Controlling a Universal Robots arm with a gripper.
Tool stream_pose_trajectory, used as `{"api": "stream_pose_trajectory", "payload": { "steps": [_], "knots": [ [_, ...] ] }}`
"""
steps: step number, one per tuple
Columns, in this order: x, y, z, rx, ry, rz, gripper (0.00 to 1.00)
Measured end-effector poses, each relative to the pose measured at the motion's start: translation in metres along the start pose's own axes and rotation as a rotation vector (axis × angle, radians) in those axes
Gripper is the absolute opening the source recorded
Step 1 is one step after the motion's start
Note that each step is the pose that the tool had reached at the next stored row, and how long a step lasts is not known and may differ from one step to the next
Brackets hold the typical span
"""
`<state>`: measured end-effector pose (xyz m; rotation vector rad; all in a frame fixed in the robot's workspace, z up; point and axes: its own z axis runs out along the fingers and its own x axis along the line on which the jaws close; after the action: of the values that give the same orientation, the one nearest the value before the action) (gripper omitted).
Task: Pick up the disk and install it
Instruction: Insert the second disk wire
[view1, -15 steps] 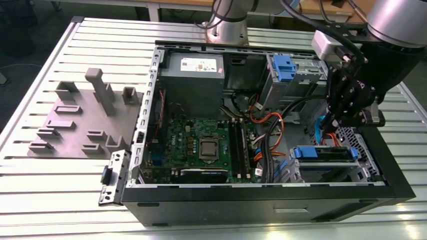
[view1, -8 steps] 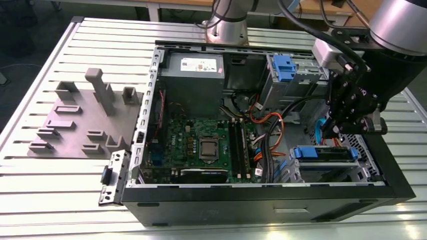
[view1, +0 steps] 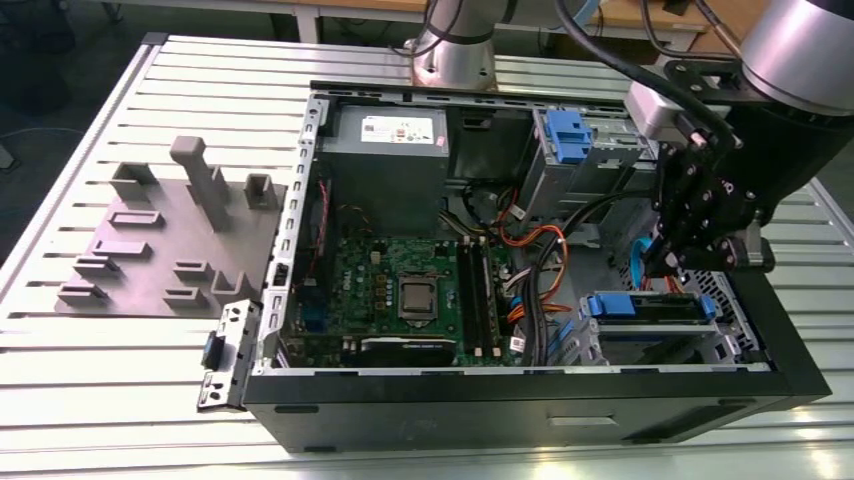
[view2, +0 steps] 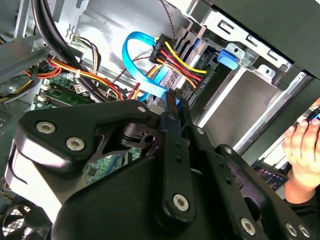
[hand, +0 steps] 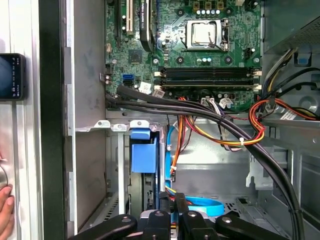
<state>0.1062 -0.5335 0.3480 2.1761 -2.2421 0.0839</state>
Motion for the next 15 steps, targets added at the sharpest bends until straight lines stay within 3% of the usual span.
{"api": "stream_pose_trajectory", "payload": {
  "steps": [11, 15],
  "knots": [
    [0.0070, -0.0001, 0.0034, 0.0002, -0.0010, 0.000, 0.16],
    [0.0108, -0.0001, 0.0048, 0.0006, -0.0089, 0.000, 0.16]
  ]
}}
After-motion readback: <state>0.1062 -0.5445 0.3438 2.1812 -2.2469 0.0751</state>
